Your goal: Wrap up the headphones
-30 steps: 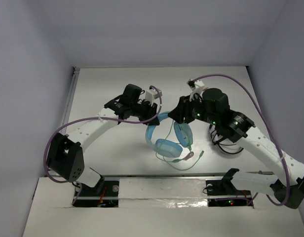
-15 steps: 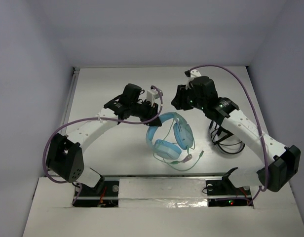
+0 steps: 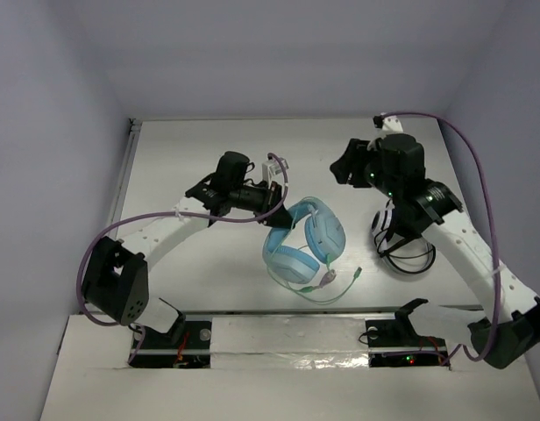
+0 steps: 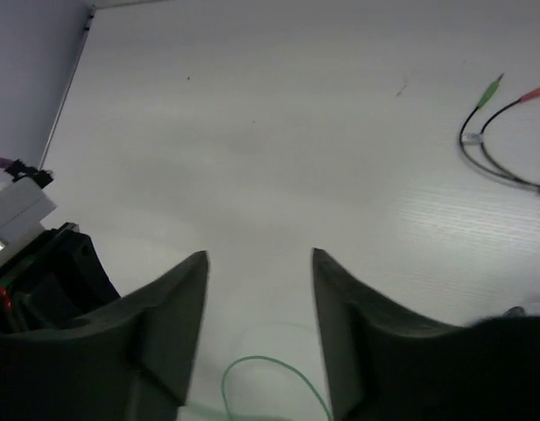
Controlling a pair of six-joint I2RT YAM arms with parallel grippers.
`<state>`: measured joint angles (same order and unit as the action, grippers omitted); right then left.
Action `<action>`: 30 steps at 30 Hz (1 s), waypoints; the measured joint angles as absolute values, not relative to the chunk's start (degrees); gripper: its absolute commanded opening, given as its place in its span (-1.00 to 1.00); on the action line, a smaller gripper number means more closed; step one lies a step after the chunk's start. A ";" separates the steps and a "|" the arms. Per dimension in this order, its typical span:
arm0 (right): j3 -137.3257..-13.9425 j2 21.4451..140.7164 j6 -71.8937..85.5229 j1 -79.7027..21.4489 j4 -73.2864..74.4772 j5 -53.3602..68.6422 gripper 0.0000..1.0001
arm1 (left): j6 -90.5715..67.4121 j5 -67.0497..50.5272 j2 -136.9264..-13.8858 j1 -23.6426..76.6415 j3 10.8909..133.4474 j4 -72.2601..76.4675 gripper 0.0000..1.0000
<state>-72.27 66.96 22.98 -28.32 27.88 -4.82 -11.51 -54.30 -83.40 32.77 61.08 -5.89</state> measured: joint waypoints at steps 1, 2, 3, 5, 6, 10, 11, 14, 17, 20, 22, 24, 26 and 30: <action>-72.25 65.45 23.35 -27.97 27.81 -4.95 -0.26 | -12.95 -55.37 -83.29 32.60 60.10 -4.75 -1.00; -72.16 64.05 23.83 -27.73 27.81 -5.30 -0.80 | -13.80 -56.01 -83.22 32.36 59.59 -3.86 -1.00; -71.92 62.37 23.92 -27.68 27.79 -5.74 -0.97 | -14.66 -56.69 -83.15 32.01 59.33 -3.14 -1.00; -71.18 58.98 24.91 -27.42 27.29 -6.24 -1.00 | -16.29 -57.45 -82.72 31.14 59.16 -1.63 -1.00; -70.26 57.14 25.04 -27.42 26.28 -5.58 -1.00 | -16.84 -57.67 -82.43 30.72 59.16 -1.13 -1.00; -63.22 49.71 25.58 -27.40 21.37 -1.19 -0.35 | -17.78 -55.33 -81.10 29.21 59.64 -2.28 -1.00; -61.06 48.47 26.11 -27.40 19.92 -0.16 0.01 | -17.21 -52.97 -80.97 29.10 60.64 -4.34 -1.00; -53.17 46.09 27.35 -27.40 13.96 2.81 0.17 | -15.25 -43.55 -80.95 28.99 65.34 -11.18 -1.00; -46.17 49.56 29.74 -27.00 4.84 5.50 0.11 | -12.64 -32.03 -80.79 29.02 71.02 -18.35 -1.00; -39.86 56.93 32.18 -26.59 -5.82 9.50 0.21 | -10.31 -24.95 -79.75 28.71 73.10 -23.94 -1.00; -36.03 61.36 33.19 -26.72 -9.85 12.23 0.27 | -9.96 -22.65 -78.74 28.42 73.63 -27.00 -1.00; -33.47 64.82 33.58 -26.81 -12.91 14.41 0.29 | -9.96 -21.91 -78.00 28.42 74.39 -28.64 -1.00; -32.82 67.13 33.85 -26.81 -14.98 15.66 0.27 | -9.72 -21.63 -77.71 28.42 75.66 -30.24 -1.00; -32.91 68.79 33.85 -26.81 -21.74 18.02 0.21 | -9.30 -22.33 -77.03 28.45 78.13 -32.95 -1.00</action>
<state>-32.91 68.79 33.85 -26.81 -21.74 18.02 -9.30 -22.33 -77.03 28.45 78.13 -32.95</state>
